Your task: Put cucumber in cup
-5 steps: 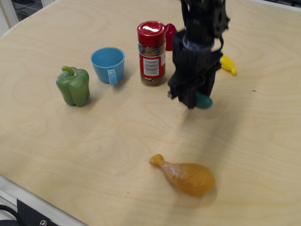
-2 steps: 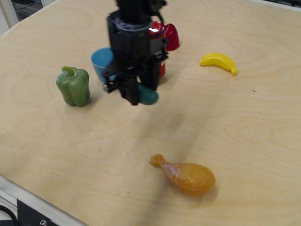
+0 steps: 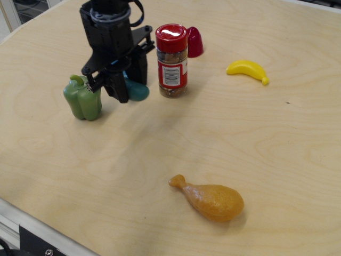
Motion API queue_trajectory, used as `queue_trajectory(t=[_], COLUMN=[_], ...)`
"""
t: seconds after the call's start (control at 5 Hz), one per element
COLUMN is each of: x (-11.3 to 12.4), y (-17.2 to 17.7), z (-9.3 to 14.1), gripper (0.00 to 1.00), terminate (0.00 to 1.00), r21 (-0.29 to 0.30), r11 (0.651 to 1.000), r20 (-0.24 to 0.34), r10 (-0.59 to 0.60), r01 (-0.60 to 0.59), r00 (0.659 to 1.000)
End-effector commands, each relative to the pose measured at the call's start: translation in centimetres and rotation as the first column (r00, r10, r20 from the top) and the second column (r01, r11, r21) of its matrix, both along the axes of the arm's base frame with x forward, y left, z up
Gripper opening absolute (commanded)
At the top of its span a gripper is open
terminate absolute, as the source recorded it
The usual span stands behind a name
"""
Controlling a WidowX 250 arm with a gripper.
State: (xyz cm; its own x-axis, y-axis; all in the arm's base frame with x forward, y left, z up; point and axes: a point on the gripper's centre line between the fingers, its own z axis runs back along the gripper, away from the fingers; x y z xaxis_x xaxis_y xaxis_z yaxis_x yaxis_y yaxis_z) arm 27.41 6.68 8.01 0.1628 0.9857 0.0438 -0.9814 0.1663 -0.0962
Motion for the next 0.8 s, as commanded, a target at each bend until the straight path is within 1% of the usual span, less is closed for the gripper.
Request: queue_trajectory(t=[0.0,0.2,0.4,0.6], x=[3.6,4.9,5.7,7.4], y=[4.2,5.7,6.7,7.1], z=[1.9,2.0,1.5,0.1], gripper=[0.0,0.0,0.0,0.0], terminate=[0.0,0.0,0.0,0.0], r21=[0.0,0.004,0.008,-0.032], r11=[0.999,0.999,0.998,0.999], r20=[0.09,0.077,0.069,0.056], r10=[0.036,0.05,0.068,0.032], r01=[-0.036,-0.051,-0.068,-0.03], r00=[0.995,0.996,0.995,0.998])
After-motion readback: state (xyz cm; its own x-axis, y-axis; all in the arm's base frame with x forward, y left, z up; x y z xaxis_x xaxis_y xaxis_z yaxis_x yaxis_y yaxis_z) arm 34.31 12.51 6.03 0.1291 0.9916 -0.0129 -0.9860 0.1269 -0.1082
